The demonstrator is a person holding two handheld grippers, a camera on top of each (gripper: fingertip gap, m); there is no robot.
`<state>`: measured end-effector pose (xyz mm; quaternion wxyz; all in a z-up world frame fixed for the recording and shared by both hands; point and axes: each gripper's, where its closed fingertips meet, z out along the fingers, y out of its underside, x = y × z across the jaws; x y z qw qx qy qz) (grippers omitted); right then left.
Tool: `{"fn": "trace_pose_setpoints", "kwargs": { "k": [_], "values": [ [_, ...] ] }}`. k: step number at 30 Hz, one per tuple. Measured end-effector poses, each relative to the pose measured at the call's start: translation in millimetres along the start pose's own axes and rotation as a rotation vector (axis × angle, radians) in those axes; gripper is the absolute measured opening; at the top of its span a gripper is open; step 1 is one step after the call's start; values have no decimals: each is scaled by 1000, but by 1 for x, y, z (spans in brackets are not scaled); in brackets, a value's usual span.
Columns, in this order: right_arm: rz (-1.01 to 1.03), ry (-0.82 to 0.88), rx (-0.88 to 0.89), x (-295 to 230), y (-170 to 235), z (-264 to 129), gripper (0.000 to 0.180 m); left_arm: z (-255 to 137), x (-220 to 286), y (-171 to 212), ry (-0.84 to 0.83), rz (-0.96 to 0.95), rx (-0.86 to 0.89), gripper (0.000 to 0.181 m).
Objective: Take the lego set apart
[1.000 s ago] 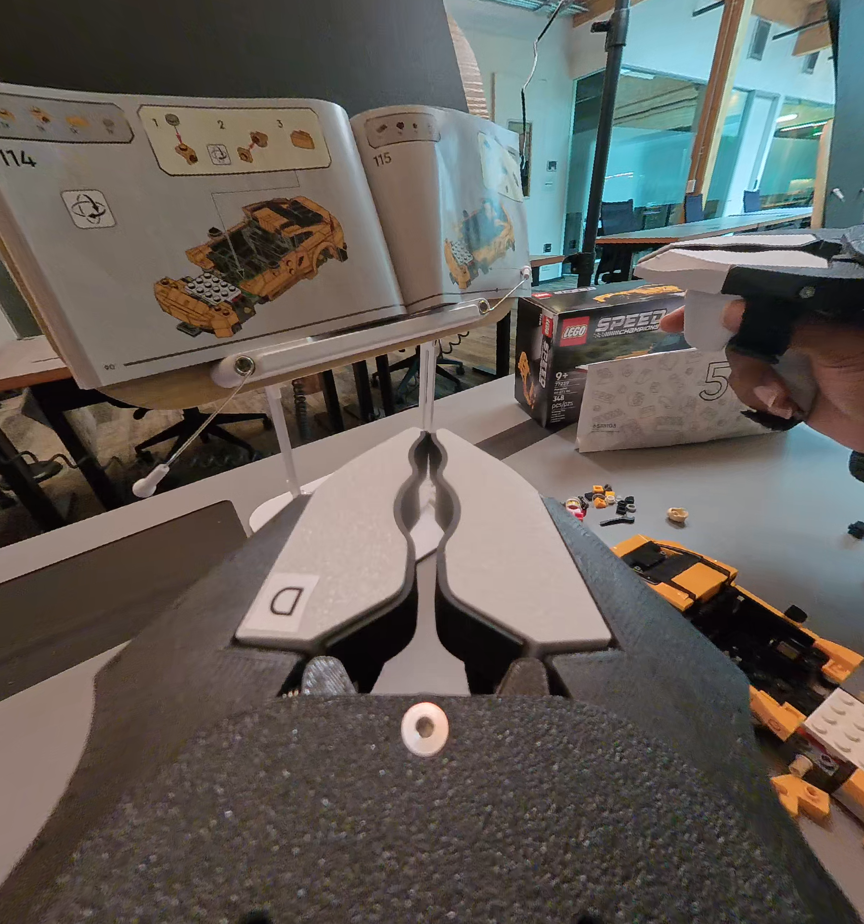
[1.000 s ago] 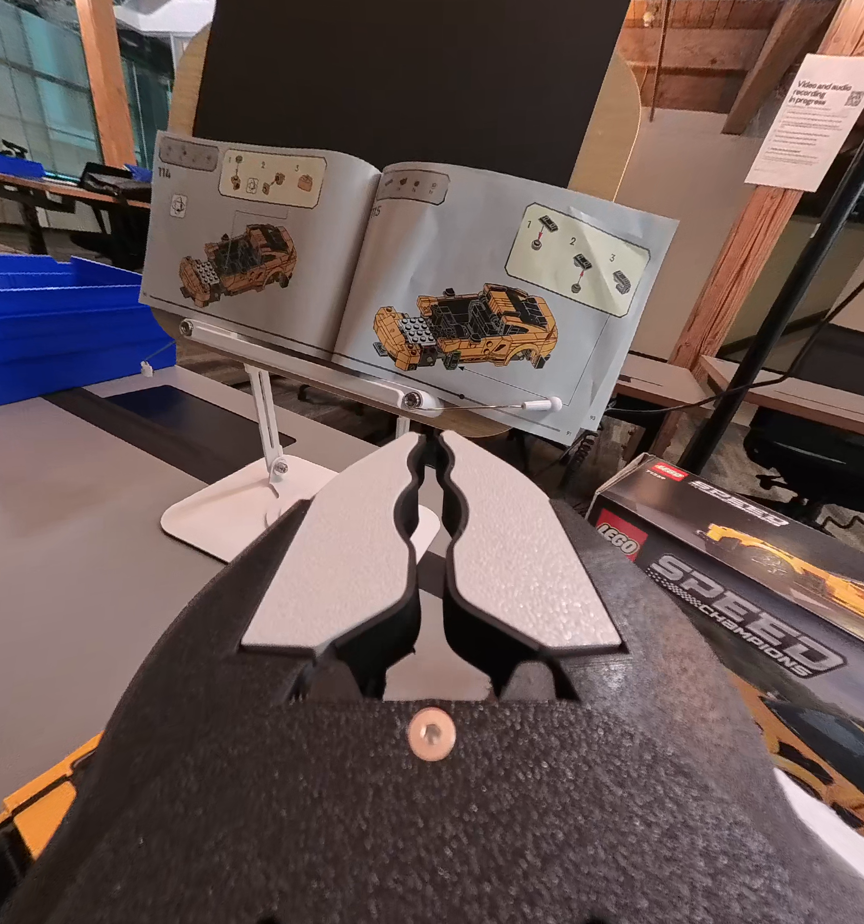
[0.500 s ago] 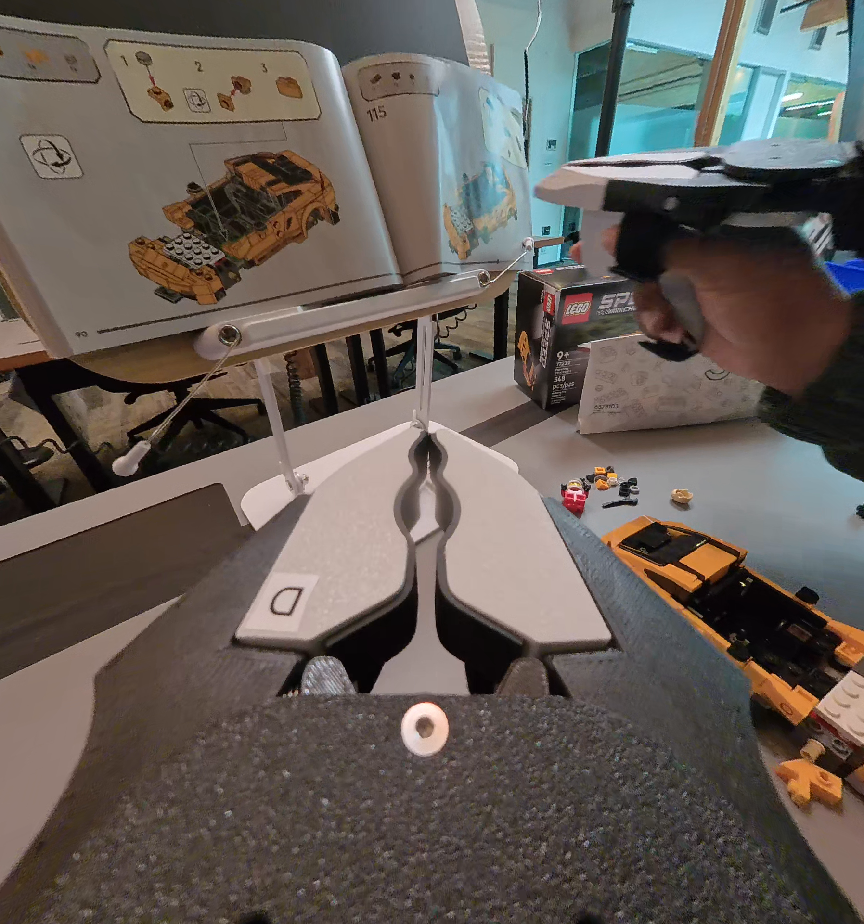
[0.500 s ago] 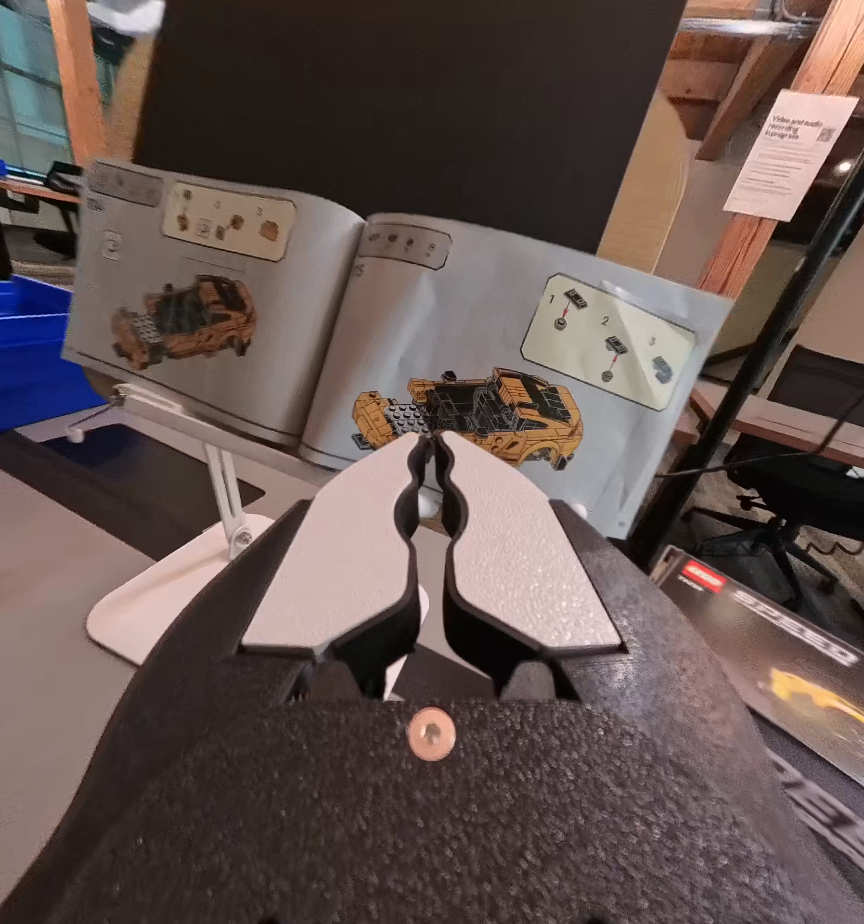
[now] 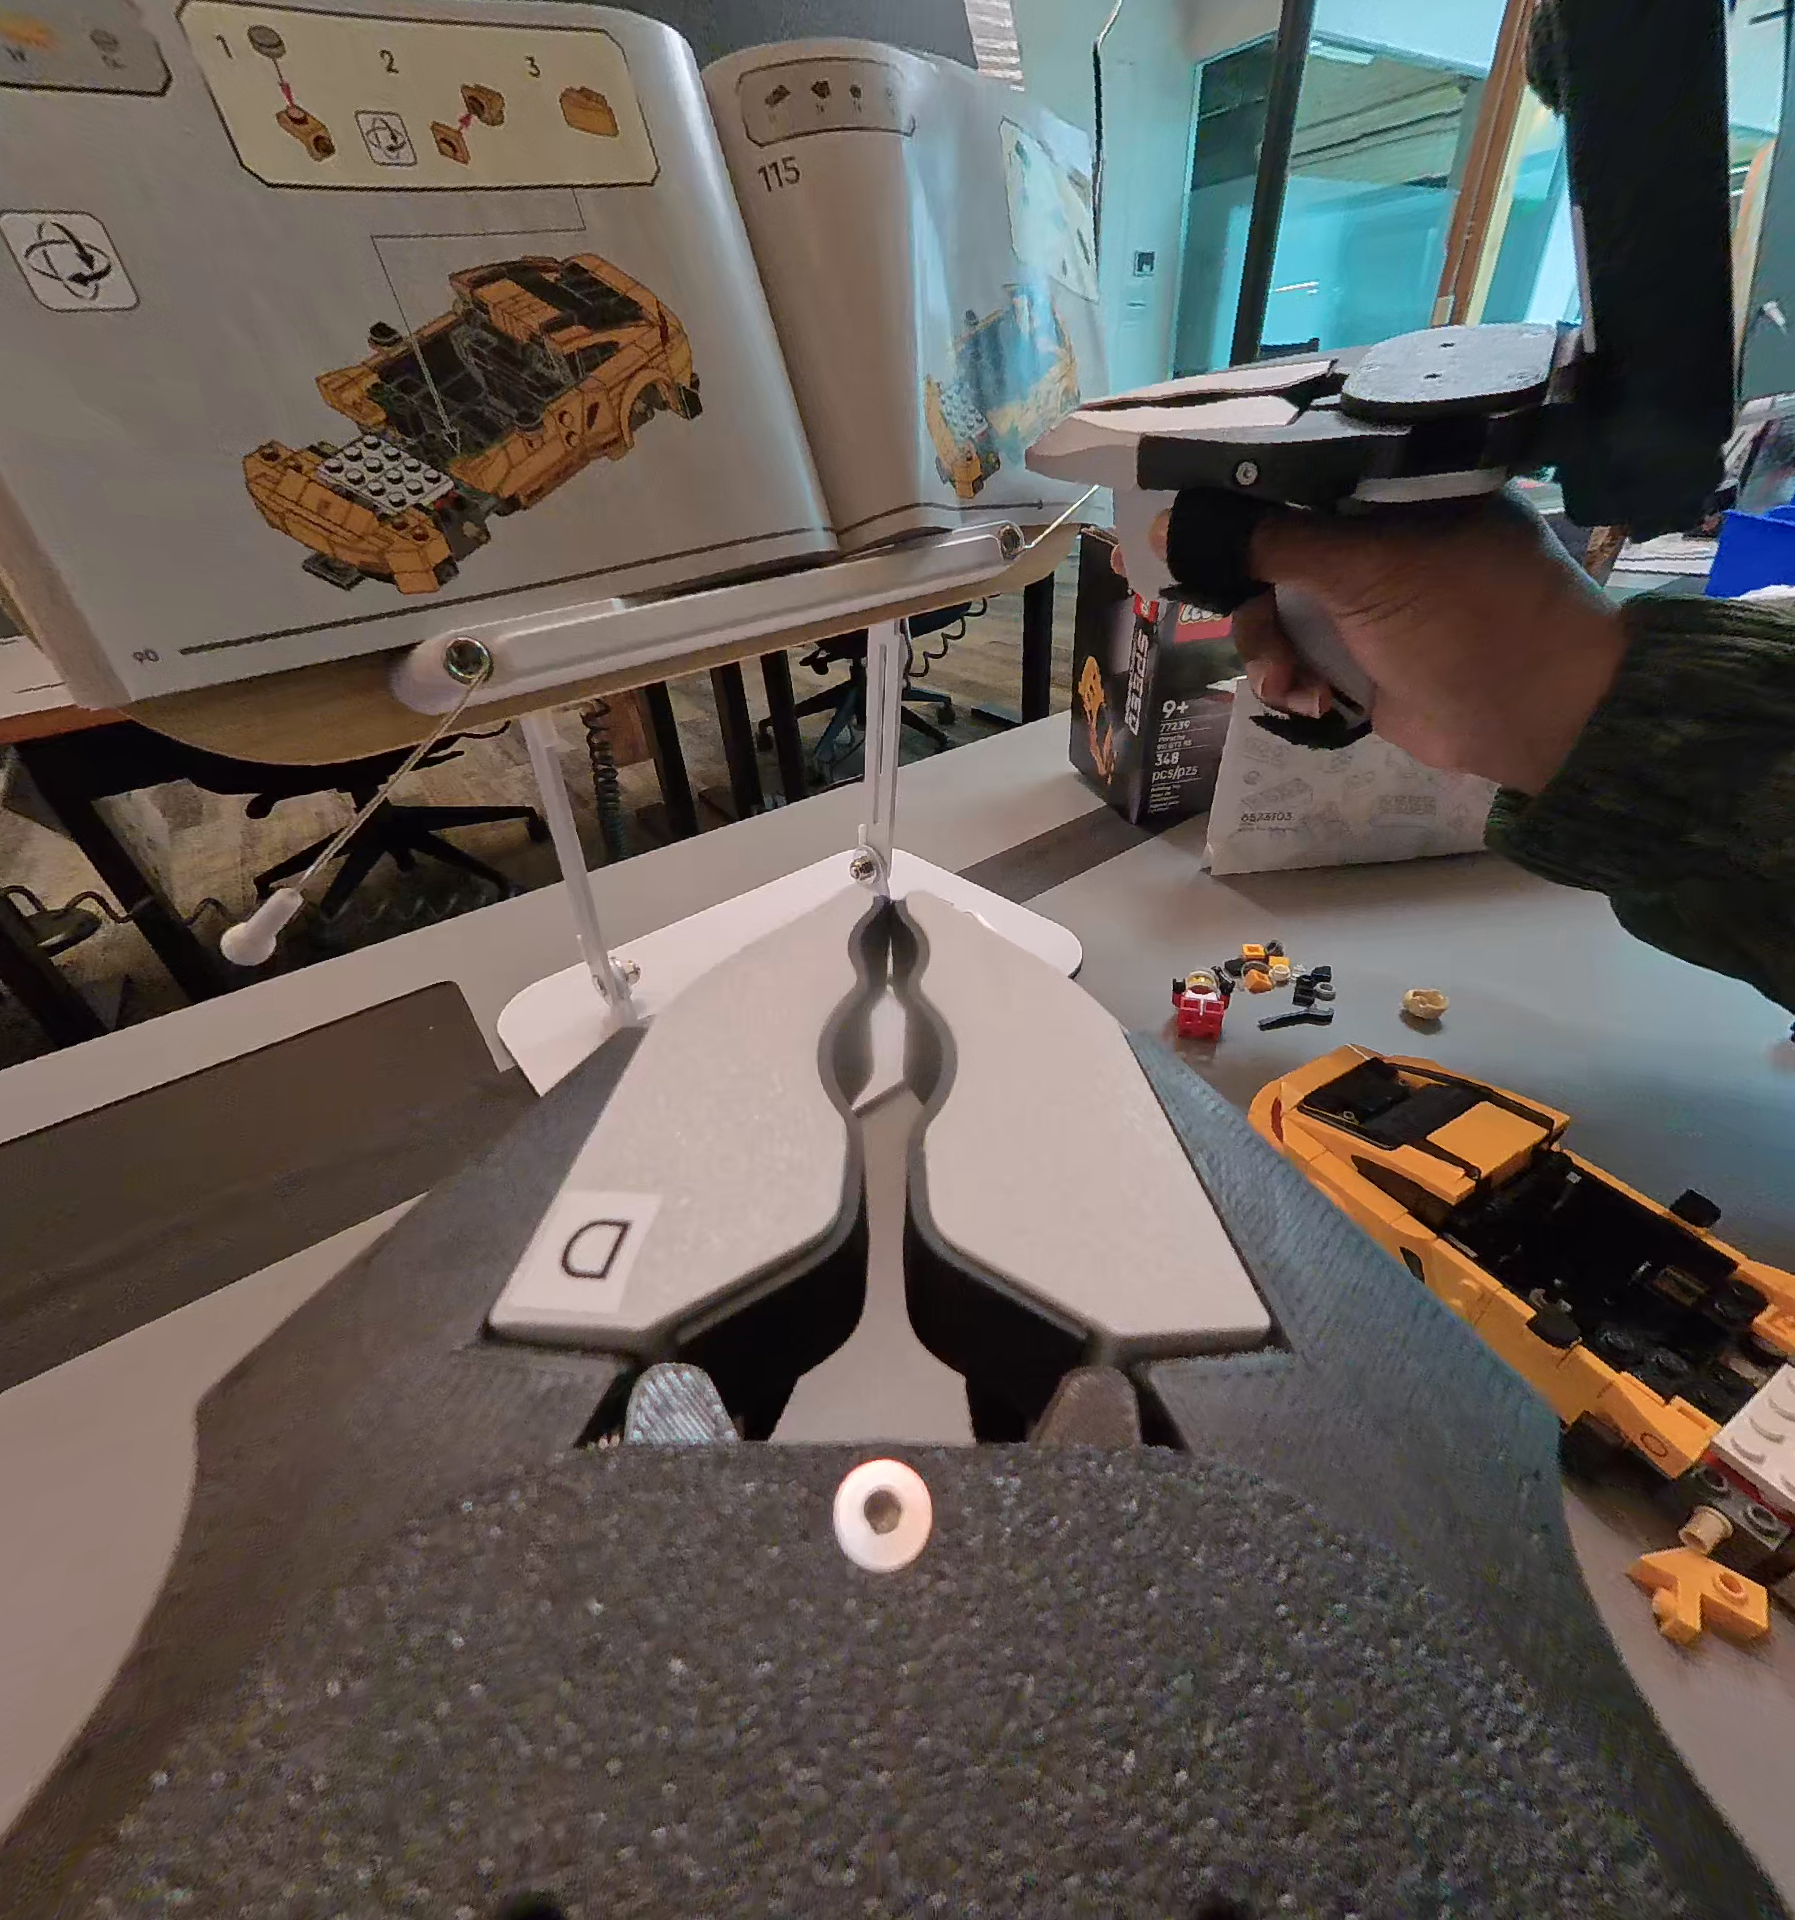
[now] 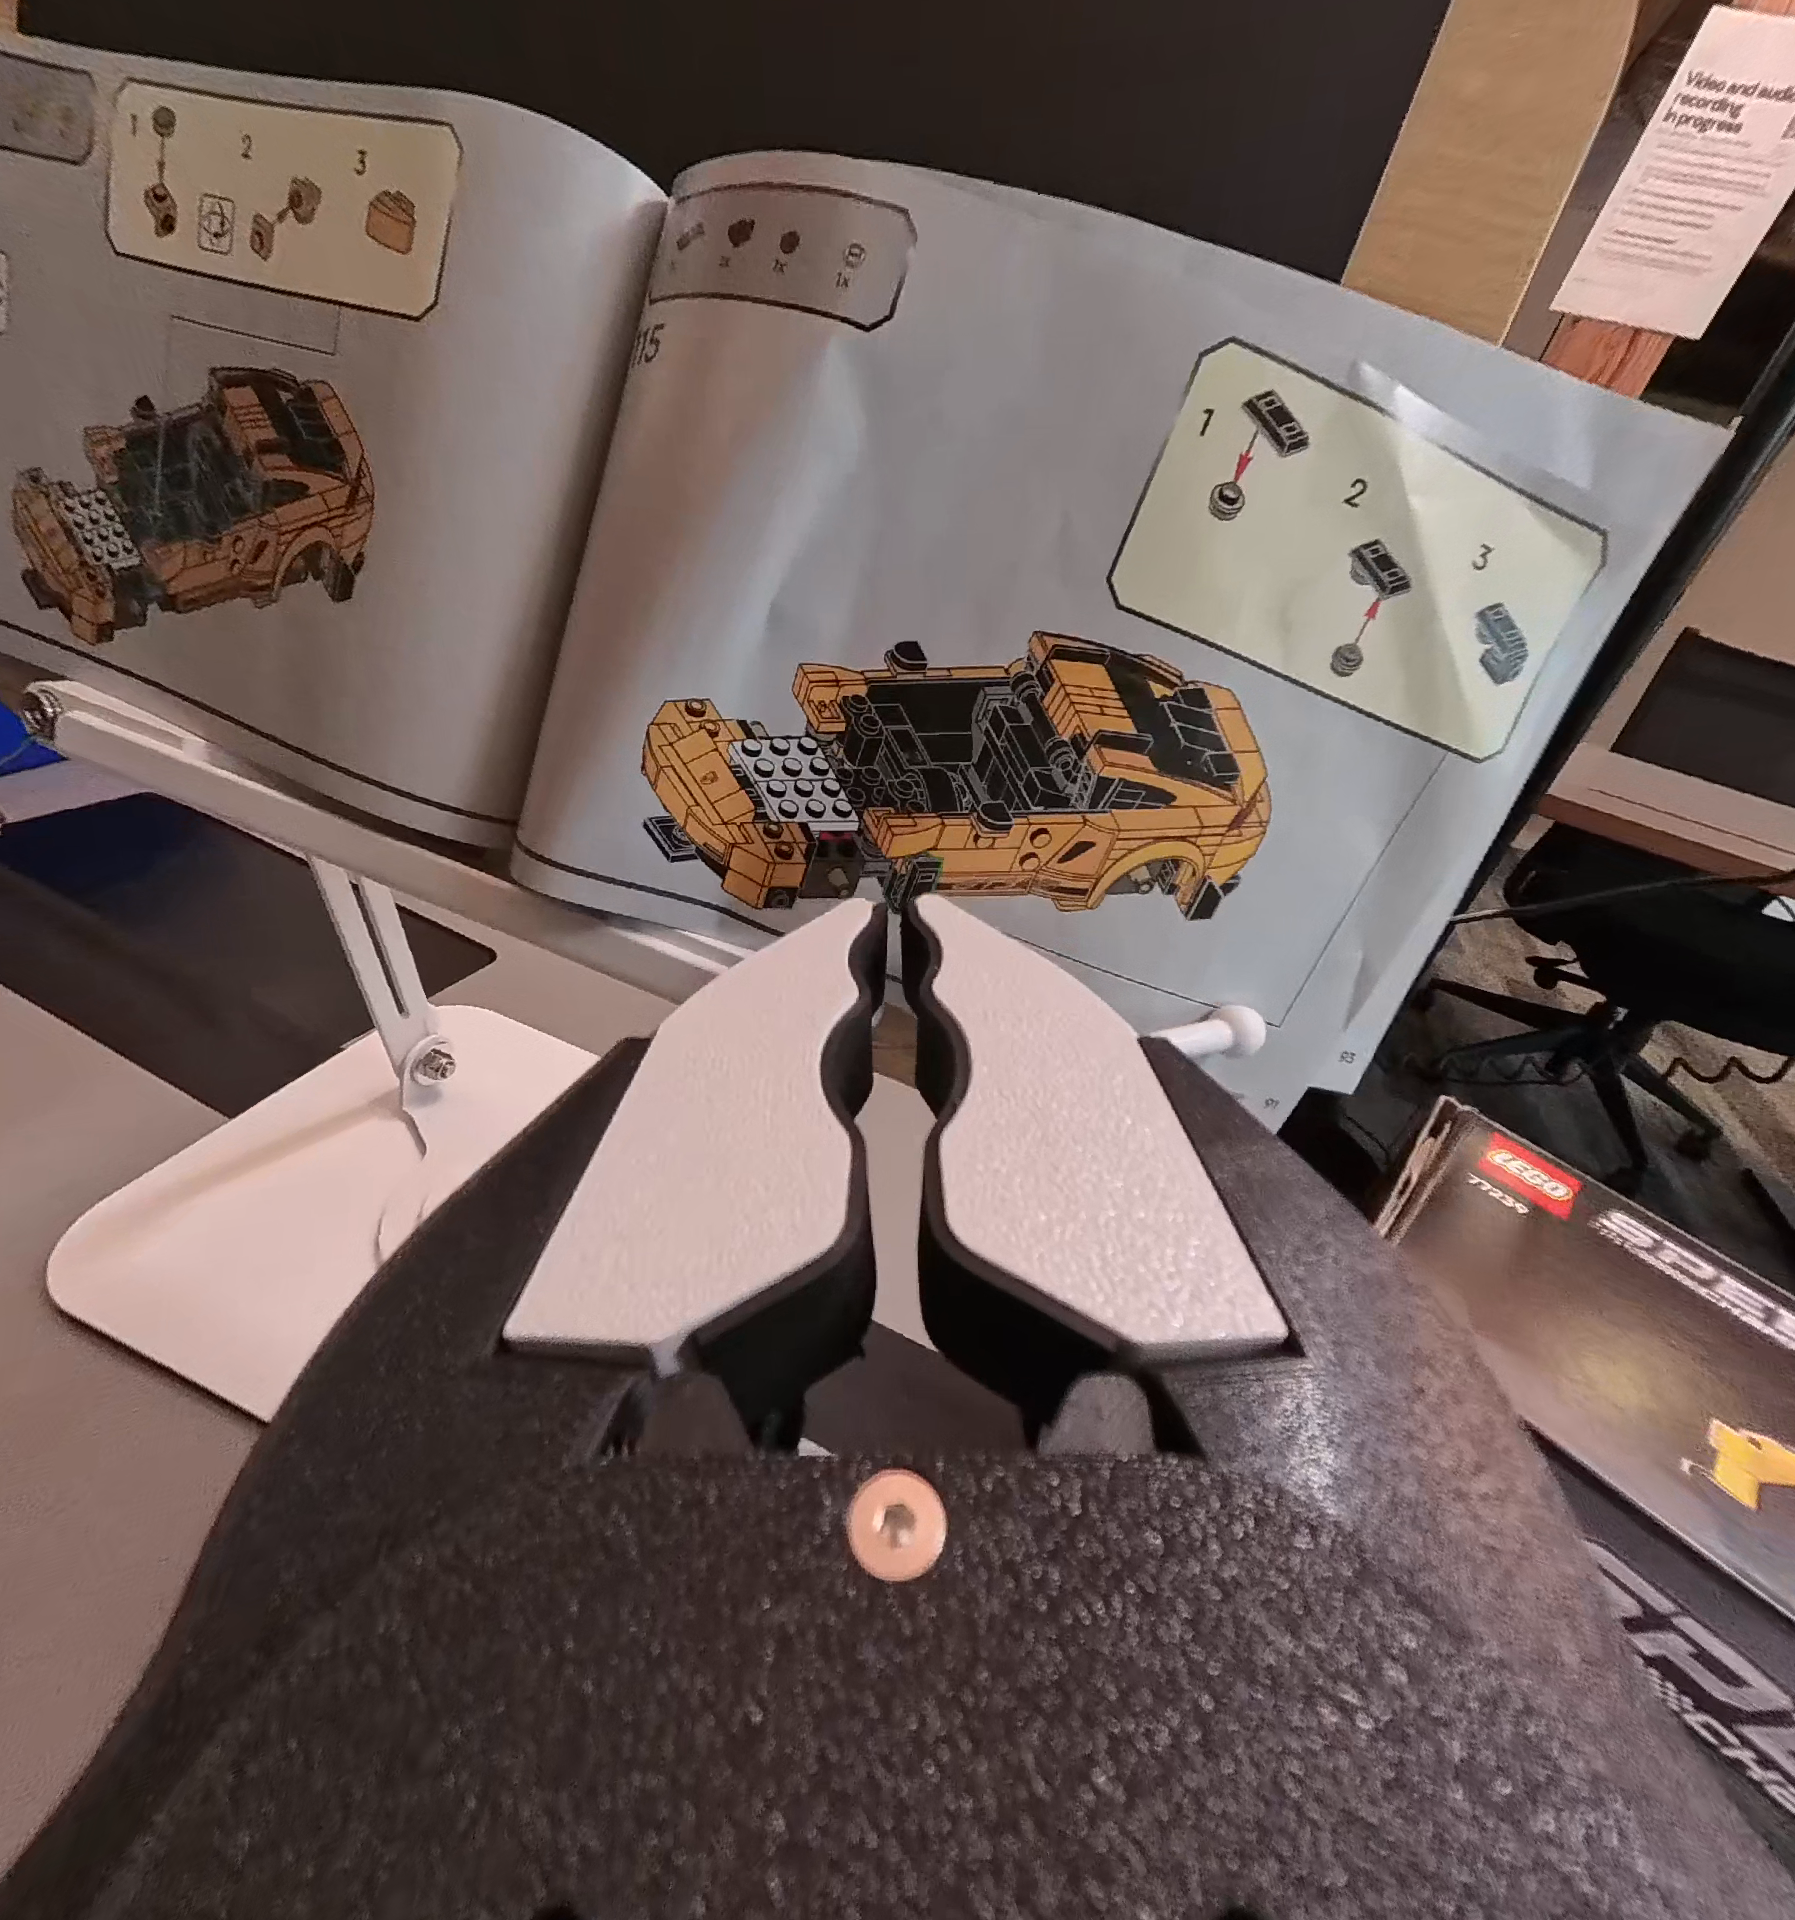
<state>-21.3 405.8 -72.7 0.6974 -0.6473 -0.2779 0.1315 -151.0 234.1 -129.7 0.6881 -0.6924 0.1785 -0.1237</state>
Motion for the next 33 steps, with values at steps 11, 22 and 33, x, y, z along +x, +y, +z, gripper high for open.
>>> {"fn": "trace_pose_setpoints", "kwargs": {
  "k": [11,22,33],
  "values": [
    [-3,45,76,19,-15,-4,5,0,-10,5,-42,-29,-18,0],
    [5,133,92,74,-46,-3,5,0,-11,7,-34,-40,-19,0],
    [-27,84,114,45,-57,3,6,-1,-15,8,-44,-46,-25,0]
  ]
}}
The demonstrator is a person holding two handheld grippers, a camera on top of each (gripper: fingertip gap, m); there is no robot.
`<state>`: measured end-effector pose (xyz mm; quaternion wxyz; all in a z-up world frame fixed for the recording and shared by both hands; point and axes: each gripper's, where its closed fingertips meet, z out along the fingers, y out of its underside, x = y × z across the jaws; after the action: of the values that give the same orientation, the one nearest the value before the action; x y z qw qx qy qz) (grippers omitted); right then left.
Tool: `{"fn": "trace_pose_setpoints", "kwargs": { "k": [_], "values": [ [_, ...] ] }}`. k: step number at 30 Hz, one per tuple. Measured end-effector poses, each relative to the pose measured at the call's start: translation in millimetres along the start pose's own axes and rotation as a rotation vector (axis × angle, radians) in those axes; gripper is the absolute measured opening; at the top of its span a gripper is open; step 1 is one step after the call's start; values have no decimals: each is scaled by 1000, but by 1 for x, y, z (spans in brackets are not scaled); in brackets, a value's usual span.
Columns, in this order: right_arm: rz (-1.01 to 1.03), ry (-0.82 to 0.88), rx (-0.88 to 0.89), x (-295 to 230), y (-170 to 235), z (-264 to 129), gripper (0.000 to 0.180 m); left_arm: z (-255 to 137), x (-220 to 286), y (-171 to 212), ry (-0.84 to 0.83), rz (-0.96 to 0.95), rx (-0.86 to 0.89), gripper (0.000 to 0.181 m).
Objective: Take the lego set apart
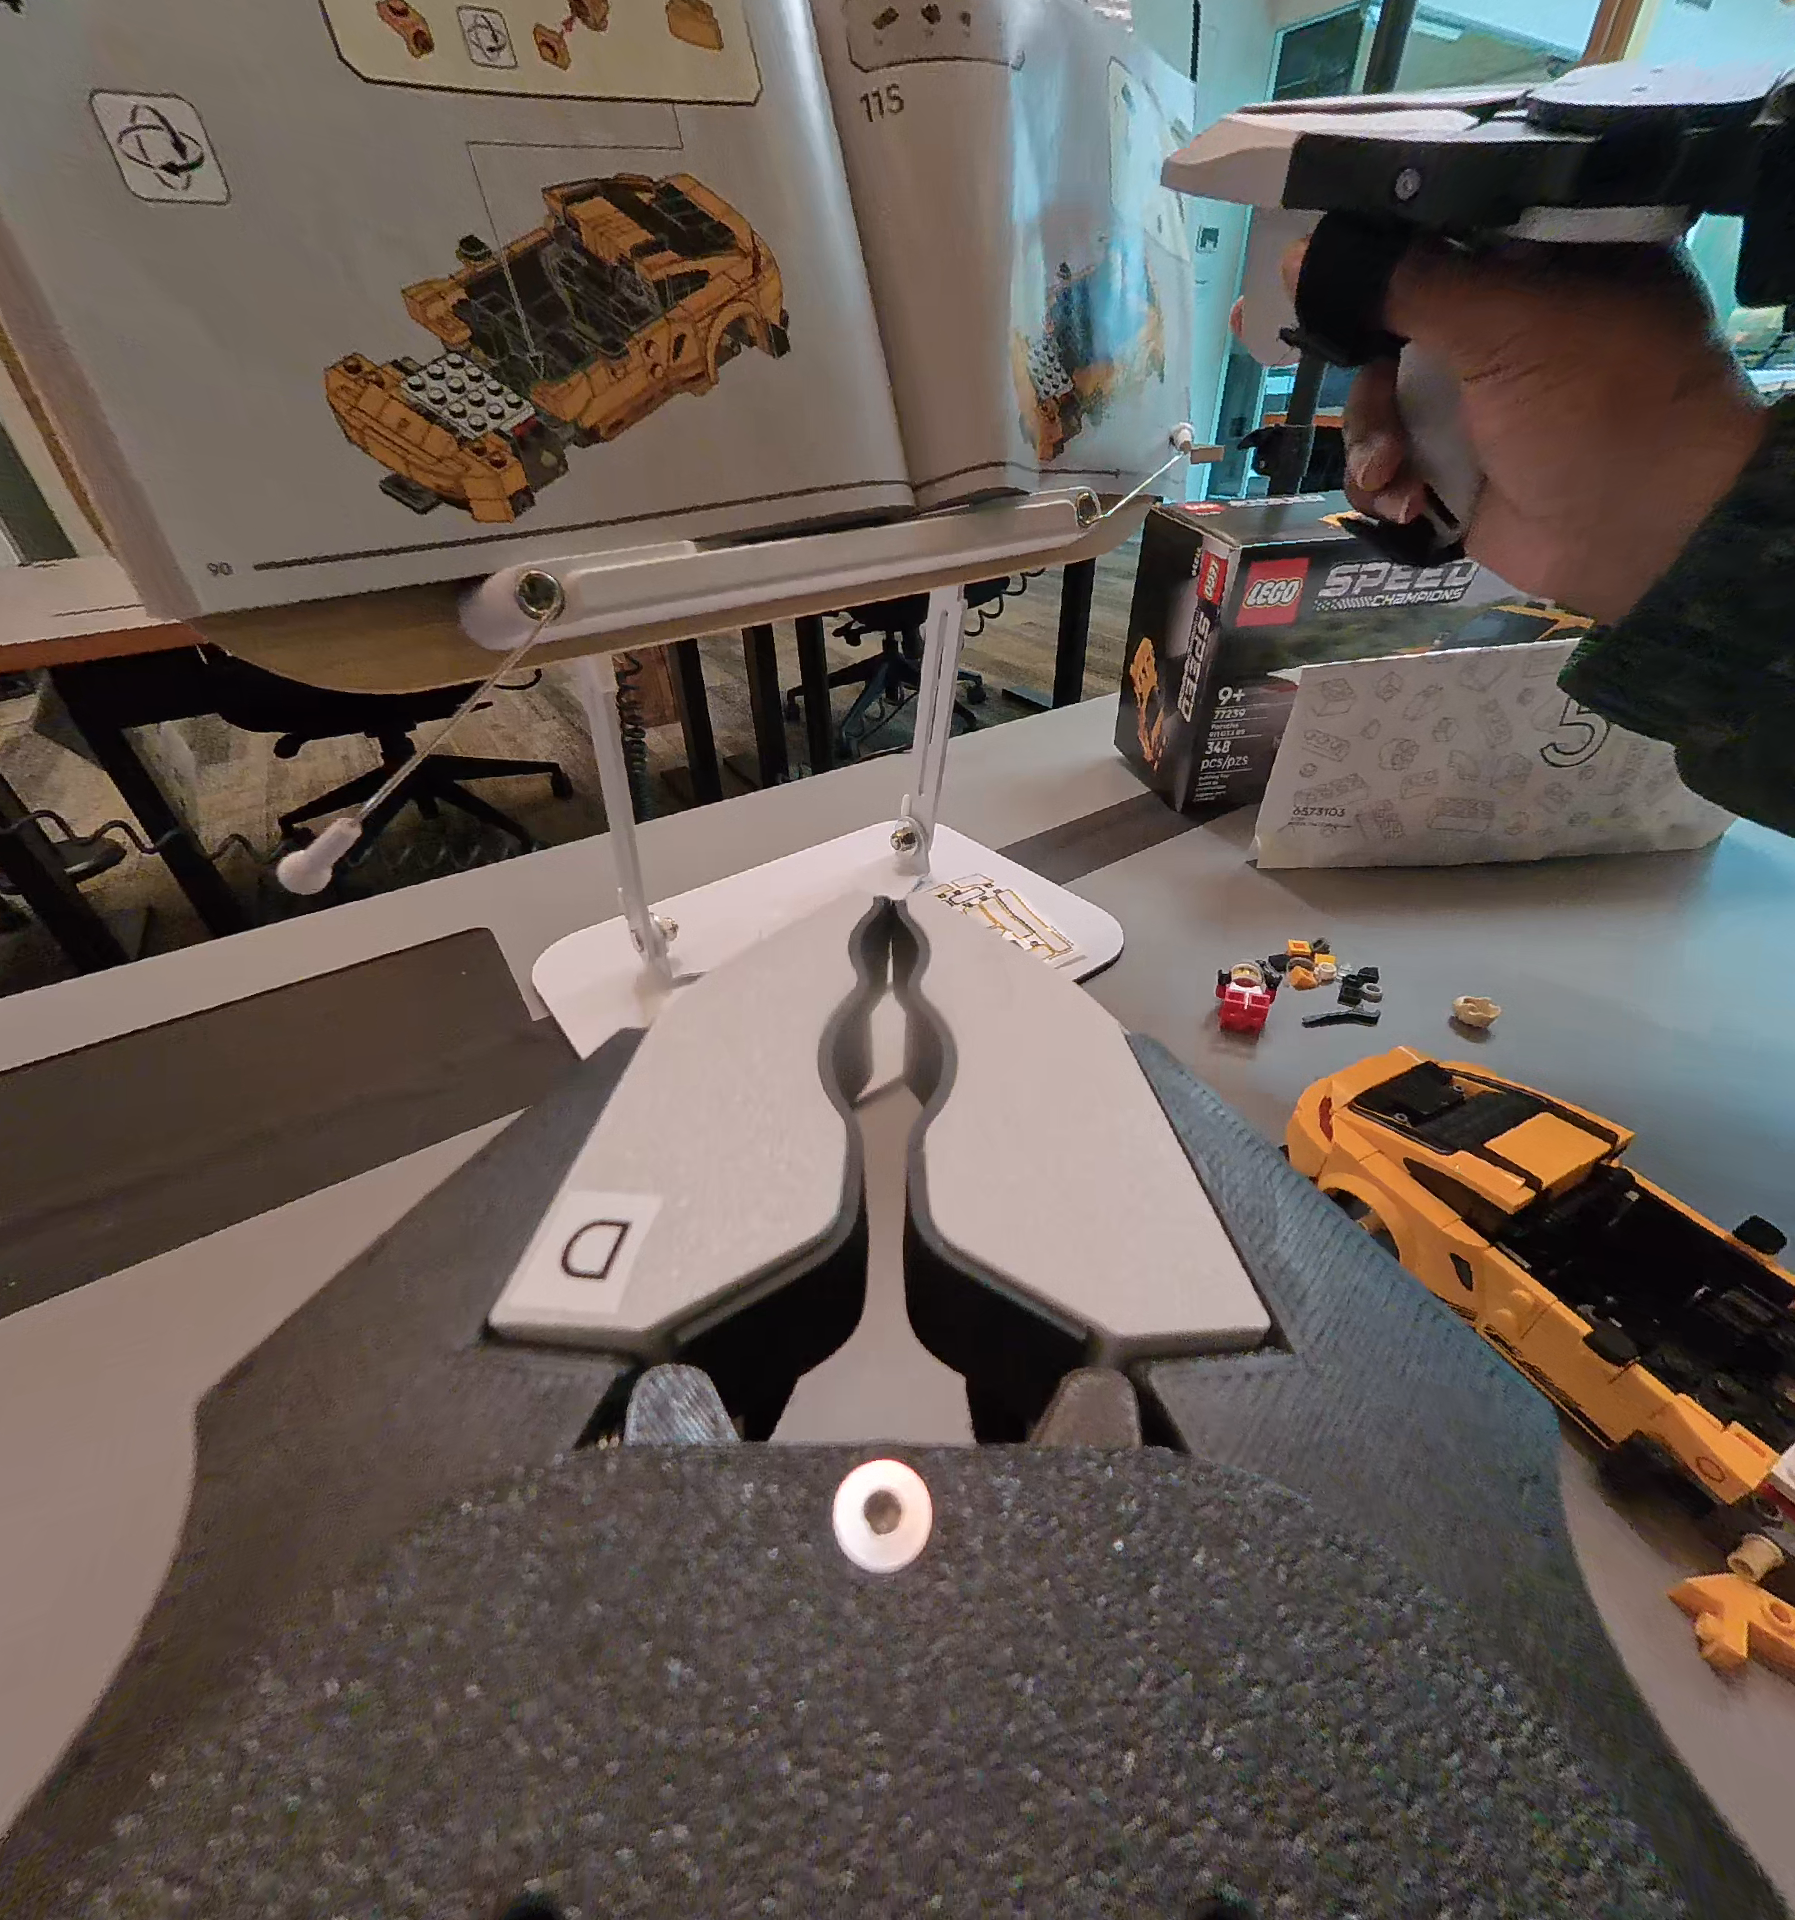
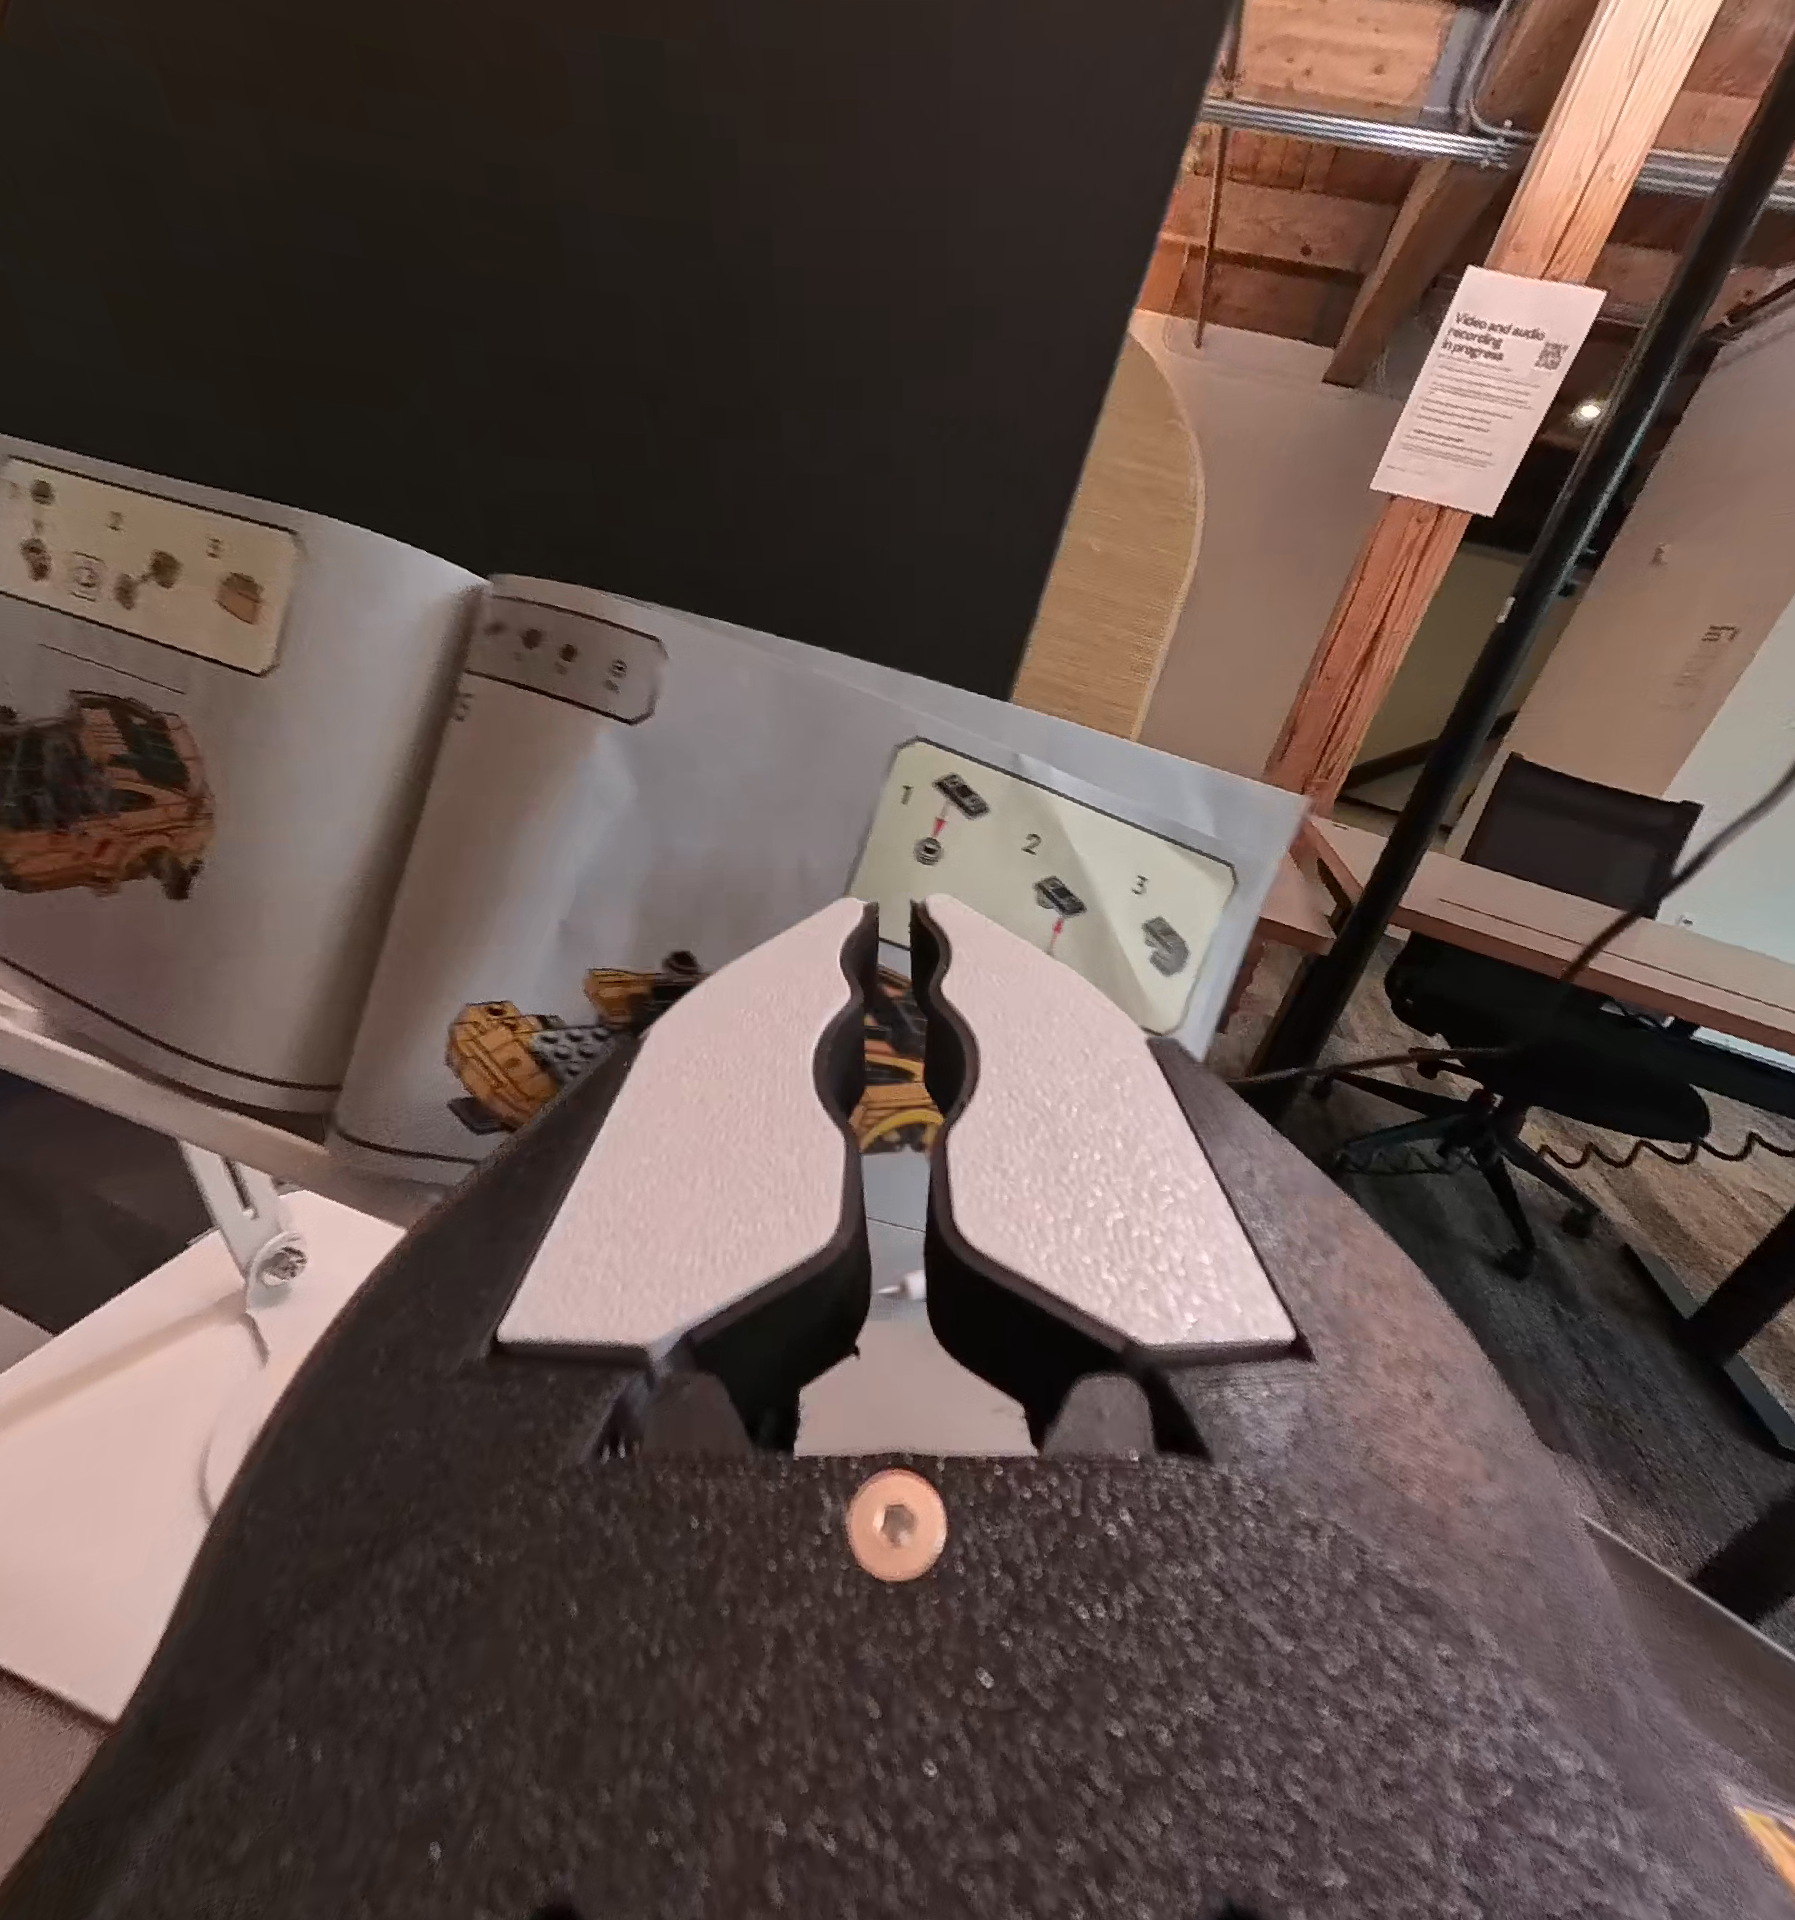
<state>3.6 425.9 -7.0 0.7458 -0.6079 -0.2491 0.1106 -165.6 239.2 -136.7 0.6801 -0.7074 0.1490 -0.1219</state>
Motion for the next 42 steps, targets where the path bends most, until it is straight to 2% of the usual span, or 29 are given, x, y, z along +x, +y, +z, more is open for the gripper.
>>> {"fn": "trace_pose_setpoints", "kwargs": {
  "k": [3,10,15,19,23,27,32,42],
  "values": [
    [-10,-43,13,-21,-4,-4,6,0,-2,0,-4,-3,0,0],
    [-46,-239,12,-105,-4,-24,6,-1,-1,-1,-8,15,-2,0],
    [35,-336,38,-145,-14,-66,7,0,-1,-1,-16,36,-12,0],
    [126,-471,26,-166,-25,-119,7,8,-14,-17,-67,77,0,0],
    [124,-512,-38,-159,-9,-170,7,27,-36,-52,-124,128,69,0],
    [145,-392,-92,-125,13,-198,7,56,-55,-80,-178,135,136,0],
    [201,-232,-91,-83,28,-202,7,87,-68,-86,-223,142,108,0],
    [293,-224,-107,-76,51,-198,6,102,-73,-73,-218,131,85,0]
  ]
}}
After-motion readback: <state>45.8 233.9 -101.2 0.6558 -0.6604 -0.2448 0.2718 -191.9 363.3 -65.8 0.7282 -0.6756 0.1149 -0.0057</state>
